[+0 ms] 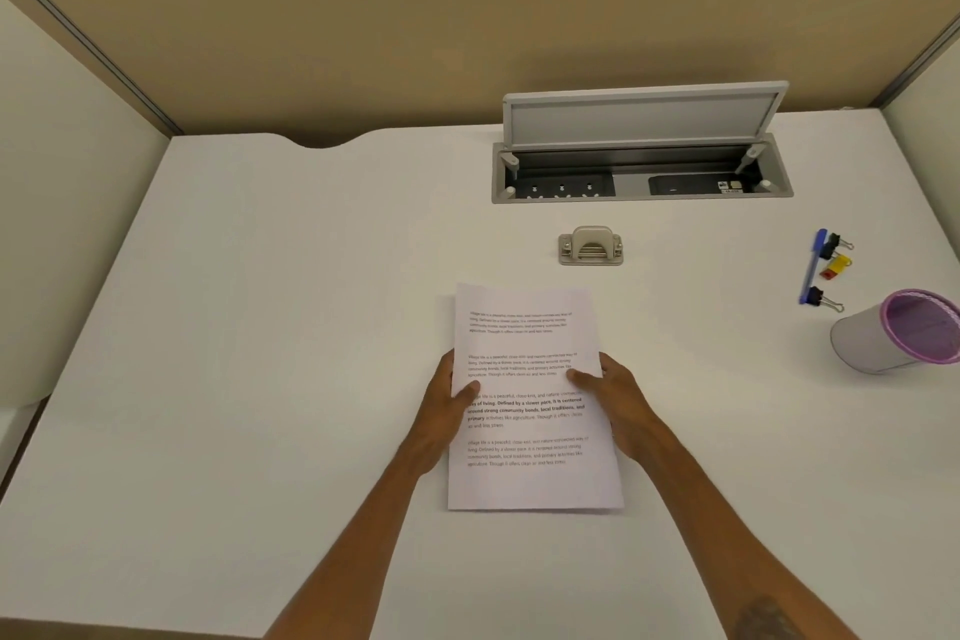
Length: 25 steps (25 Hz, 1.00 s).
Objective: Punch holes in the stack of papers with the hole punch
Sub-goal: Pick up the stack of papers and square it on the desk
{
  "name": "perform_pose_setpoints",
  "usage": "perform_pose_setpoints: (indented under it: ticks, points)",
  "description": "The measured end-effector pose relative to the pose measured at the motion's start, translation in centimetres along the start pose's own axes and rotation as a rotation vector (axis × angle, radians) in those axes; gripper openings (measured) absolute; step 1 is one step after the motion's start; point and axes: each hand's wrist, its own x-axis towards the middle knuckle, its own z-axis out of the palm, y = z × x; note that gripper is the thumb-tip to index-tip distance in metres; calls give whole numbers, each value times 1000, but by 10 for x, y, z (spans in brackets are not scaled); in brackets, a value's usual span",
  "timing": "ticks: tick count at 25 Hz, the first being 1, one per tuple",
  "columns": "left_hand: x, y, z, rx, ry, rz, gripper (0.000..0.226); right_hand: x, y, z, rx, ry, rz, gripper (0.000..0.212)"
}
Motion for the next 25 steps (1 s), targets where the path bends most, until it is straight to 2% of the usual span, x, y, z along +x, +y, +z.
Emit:
perform_pose_setpoints:
  ticks: [3, 8, 11, 13, 16, 19, 21, 23, 25]
  points:
    - [0, 10, 1, -30, -63, -35, 51, -6, 13, -12, 135, 60, -5, 34]
    - [-6, 13, 0, -187, -127, -242, 34, -31, 39, -42, 451, 270, -94, 43]
    - [-11, 7, 11, -486, -74, -311, 53, -41, 46, -29, 679, 342, -134, 47]
    - [-13, 3, 20, -595, -10, -302, 59, -43, 48, -13, 790, 417, -123, 45]
    - [-18, -1, 41, -439, 29, -243, 37, -41, 57, 19, 899, 417, -101, 48]
    - [-14, -6, 45, -211, 104, -143, 33, -41, 62, 23, 893, 316, -47, 52]
    - [-9, 0, 31, -154, 119, -96, 37, -38, 53, -10, 820, 293, -38, 47]
    - [-2, 4, 12, -93, 100, -61, 41, -36, 37, -56, 625, 327, -41, 30]
    - [6, 7, -1, 1, 59, -43, 46, -35, 17, -83, 305, 307, -50, 30]
